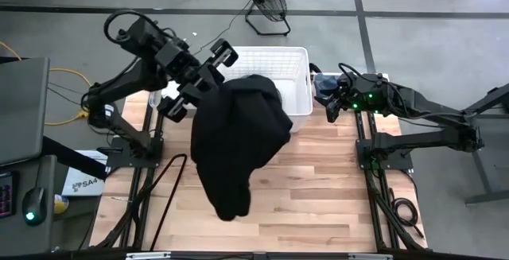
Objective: Pick & Place Cloths
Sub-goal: Put the black shirt into the white bin
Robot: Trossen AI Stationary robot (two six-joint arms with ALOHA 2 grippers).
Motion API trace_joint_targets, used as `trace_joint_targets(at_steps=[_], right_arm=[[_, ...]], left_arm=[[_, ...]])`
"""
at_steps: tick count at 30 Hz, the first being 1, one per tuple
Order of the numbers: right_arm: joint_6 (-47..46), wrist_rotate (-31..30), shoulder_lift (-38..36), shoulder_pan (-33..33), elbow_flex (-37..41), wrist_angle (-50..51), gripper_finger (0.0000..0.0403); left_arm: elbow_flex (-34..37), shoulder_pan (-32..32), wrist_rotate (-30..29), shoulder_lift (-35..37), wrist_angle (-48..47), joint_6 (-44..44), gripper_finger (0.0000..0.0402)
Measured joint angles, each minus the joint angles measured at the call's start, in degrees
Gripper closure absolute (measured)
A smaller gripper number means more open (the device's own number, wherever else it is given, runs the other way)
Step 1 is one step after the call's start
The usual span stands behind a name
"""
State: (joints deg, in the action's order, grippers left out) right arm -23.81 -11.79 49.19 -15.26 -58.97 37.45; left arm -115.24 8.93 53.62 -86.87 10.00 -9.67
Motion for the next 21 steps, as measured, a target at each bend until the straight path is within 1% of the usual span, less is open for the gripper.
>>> trace_joint_targets(at_steps=[3, 8, 12, 14, 16, 18, 21], right_arm=[[0.0, 0.0, 0.0, 0.0, 0.0, 0.0, 0.0243], [0.0, 0.0, 0.0, 0.0, 0.0, 0.0, 0.0243], [0.0, -0.1, 0.0, 0.0, 0.0, 0.0, 0.0243], [0.1, 0.0, 0.0, 0.0, 0.0, 0.0, 0.0243], [0.1, 0.0, 0.0, 0.0, 0.0, 0.0, 0.0243], [0.1, 0.0, 0.0, 0.0, 0.0, 0.0, 0.0243], [0.1, 0.0, 0.0, 0.0, 0.0, 0.0, 0.0243]], left_arm=[[0.0, 1.6, 3.1, -1.5, 5.2, -3.1, 0.0363], [0.0, 3.6, 6.1, -3.9, 13.9, -7.7, 0.0363], [0.0, 5.8, 6.7, -4.9, 15.4, -9.8, 0.0363], [0.0, 7.4, 6.9, -5.1, 13.6, -10.4, 0.0363], [0.0, 9.3, 5.5, -5.1, 8.8, -9.8, 0.0363], [0.0, 11.4, 2.6, -5.1, 2.0, -7.1, 0.0363], [0.0, 14.4, -4.3, -5.2, -10.3, -0.8, 0.0363]])
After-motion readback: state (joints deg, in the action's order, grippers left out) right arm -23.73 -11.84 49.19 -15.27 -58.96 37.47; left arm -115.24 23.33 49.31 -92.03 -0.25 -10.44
